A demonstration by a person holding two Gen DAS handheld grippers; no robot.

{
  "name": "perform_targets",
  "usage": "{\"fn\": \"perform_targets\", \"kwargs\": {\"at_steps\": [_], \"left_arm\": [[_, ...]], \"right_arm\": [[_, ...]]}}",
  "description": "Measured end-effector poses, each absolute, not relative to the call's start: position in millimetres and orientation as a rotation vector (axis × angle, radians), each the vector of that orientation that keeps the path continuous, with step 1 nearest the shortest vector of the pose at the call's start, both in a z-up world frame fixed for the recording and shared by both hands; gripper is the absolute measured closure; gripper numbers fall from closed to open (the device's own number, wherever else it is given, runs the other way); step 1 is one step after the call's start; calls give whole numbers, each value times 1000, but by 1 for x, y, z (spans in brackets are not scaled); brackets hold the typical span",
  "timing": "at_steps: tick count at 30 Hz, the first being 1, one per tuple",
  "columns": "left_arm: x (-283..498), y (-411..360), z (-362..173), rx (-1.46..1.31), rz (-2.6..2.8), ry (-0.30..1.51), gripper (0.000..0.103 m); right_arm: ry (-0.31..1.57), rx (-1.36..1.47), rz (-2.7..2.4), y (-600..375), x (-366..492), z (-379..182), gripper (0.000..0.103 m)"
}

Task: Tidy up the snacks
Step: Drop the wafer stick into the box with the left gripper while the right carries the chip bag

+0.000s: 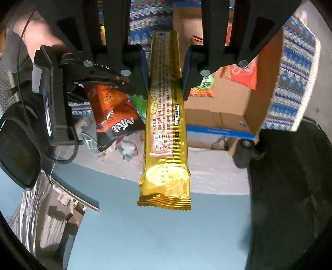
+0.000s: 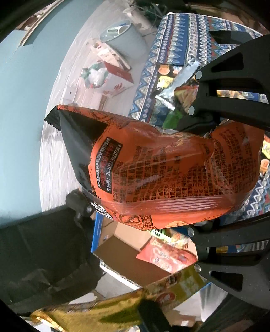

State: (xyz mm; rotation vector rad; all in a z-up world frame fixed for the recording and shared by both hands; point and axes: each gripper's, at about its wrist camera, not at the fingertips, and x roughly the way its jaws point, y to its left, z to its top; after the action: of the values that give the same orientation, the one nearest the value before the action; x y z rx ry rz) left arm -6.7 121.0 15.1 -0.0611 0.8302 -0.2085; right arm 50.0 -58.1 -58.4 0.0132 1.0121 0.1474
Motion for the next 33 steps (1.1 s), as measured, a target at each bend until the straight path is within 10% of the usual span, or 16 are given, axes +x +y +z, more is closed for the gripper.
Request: {"fn": "perform_targets", "kwargs": {"at_steps": [33], "left_arm": [[15,248,-71,20,205,1011,73]], "right_arm": [[1031,-20,319,58,85,-62,45]]}}
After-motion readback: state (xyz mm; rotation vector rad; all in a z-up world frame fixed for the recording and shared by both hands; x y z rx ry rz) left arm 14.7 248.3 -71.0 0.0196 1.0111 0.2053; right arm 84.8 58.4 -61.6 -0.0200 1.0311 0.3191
